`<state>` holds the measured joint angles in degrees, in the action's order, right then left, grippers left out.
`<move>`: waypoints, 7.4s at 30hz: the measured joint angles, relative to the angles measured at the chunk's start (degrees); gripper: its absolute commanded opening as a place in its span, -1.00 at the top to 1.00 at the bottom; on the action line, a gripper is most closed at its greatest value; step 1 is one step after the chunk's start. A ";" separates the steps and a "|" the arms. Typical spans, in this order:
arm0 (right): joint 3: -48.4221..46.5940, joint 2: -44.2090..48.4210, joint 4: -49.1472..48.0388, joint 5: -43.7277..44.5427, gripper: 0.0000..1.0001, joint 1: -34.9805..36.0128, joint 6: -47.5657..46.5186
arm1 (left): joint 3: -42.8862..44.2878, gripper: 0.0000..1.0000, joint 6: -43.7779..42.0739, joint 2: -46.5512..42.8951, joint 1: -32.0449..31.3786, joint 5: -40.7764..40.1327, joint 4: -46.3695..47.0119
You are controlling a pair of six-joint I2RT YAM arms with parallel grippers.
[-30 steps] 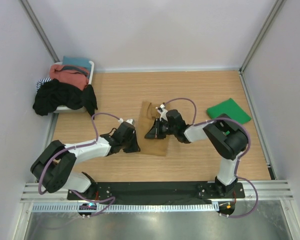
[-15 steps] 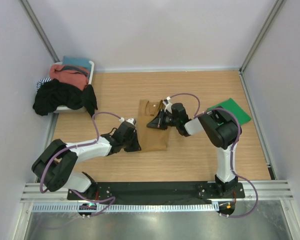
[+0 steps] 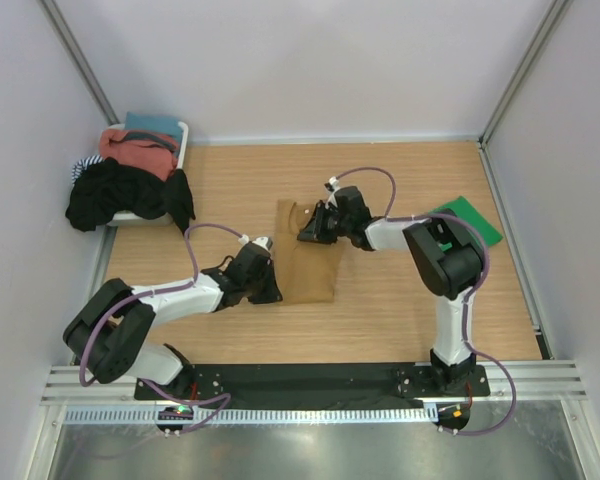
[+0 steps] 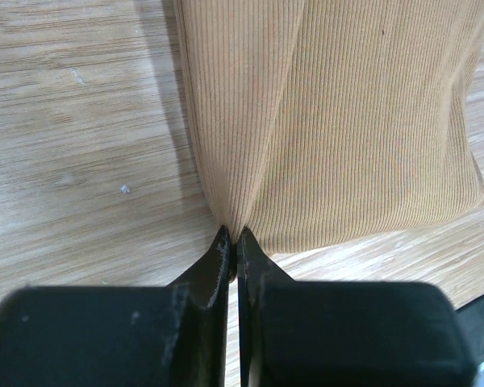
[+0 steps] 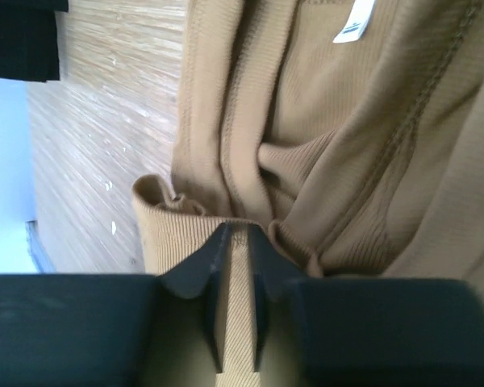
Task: Fold and stack the tank tops
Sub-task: Fold the tank top
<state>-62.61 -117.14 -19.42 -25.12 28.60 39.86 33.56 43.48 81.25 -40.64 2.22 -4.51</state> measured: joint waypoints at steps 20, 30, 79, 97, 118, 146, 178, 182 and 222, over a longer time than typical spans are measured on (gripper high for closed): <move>13.25 31.21 36.76 17.53 -0.20 7.23 -9.99 | -1.73 0.17 -0.42 -5.16 0.00 -0.83 -4.59; 19.12 38.51 37.66 17.14 -0.11 15.89 -6.73 | -2.75 -0.11 -0.39 -8.46 -0.61 -2.03 -7.04; 20.06 41.35 43.98 21.24 0.98 23.43 -1.79 | -3.96 0.02 2.69 -14.95 -5.79 -3.74 -12.50; 20.52 39.10 44.02 23.23 0.97 23.43 -1.79 | -4.13 1.00 2.69 -6.47 -7.26 -1.33 -3.54; 18.53 42.03 53.83 29.09 0.98 23.58 -2.29 | 0.17 1.00 1.79 -11.93 -8.15 -0.85 -14.53; -23.04 18.23 65.53 27.82 0.98 2.67 -17.55 | 39.50 0.99 0.20 11.56 11.76 5.57 -30.91; -57.64 -16.02 62.75 22.23 0.29 -10.01 -15.37 | 79.12 -0.33 -2.47 43.34 21.94 8.85 -30.47; -47.93 -7.43 59.14 19.15 0.86 -9.94 -15.52 | 72.85 0.26 -2.67 34.62 21.59 10.51 -27.69; -36.33 -8.83 32.41 -13.31 0.97 -10.36 -4.39 | 46.95 1.00 -0.35 29.42 20.59 20.76 -4.15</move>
<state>-98.94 -125.97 12.99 -38.44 18.24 35.46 80.51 43.13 110.67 -20.05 22.98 -8.67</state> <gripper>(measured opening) 0.026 0.005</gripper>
